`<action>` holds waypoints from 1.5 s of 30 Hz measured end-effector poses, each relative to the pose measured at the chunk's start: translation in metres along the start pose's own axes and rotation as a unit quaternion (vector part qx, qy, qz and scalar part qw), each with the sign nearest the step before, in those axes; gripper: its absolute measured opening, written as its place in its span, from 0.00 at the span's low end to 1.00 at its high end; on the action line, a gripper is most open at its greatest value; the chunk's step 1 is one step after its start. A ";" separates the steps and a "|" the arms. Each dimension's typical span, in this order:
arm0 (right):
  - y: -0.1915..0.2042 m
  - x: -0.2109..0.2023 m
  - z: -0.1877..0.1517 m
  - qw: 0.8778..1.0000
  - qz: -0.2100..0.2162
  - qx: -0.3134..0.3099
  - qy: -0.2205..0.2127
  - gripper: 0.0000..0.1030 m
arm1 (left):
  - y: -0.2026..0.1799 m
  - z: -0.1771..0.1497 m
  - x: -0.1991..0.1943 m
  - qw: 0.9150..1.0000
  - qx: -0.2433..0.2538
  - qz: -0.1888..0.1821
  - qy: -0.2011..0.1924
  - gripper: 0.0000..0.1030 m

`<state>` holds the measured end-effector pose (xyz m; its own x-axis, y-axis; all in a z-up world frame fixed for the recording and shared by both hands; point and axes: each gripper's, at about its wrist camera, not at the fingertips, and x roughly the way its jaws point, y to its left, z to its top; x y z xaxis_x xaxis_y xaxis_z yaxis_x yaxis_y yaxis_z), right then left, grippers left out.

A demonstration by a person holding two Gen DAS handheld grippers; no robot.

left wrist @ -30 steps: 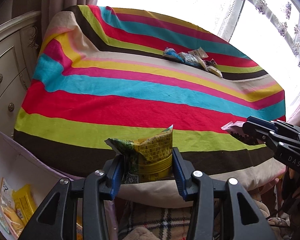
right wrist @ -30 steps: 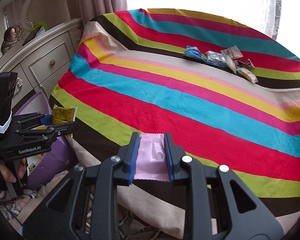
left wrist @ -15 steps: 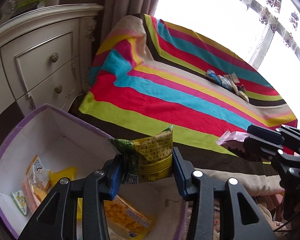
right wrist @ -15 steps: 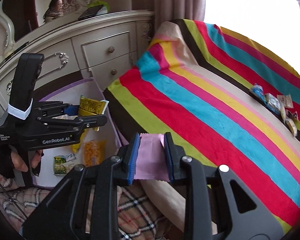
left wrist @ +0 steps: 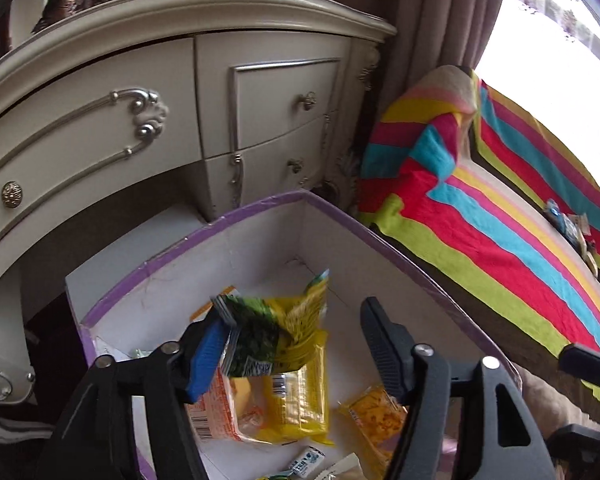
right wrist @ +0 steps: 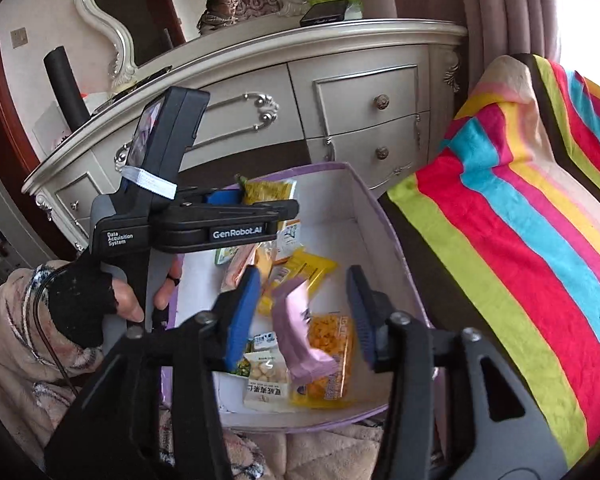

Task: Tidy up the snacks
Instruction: 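Open both grippers to drop the two snacks into the box, then grasp the blue cartoon-print bag with left while right grasps clear cookie packet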

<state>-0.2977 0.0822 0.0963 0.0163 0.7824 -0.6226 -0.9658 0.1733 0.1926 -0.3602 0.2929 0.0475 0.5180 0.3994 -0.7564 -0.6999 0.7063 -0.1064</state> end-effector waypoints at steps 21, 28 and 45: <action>-0.404 -0.201 -0.134 0.873 -0.368 0.318 -0.010 0.69 | -0.391 0.011 0.099 0.931 0.257 -0.248 0.078 0.79; -0.519 -0.210 -0.139 0.881 -0.362 0.304 0.029 0.73 | -0.458 0.028 0.141 0.925 0.290 -0.236 0.068 0.82; -0.578 -0.180 -0.108 0.919 -0.322 0.219 0.061 0.96 | -0.572 0.114 0.230 0.948 0.251 -0.190 0.052 0.86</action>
<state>0.2300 -0.2230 0.0153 0.4922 0.3652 -0.7902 -0.5698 0.8214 0.0247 0.2158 0.0476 0.0080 0.6160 0.0190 -0.7875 -0.1373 0.9870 -0.0835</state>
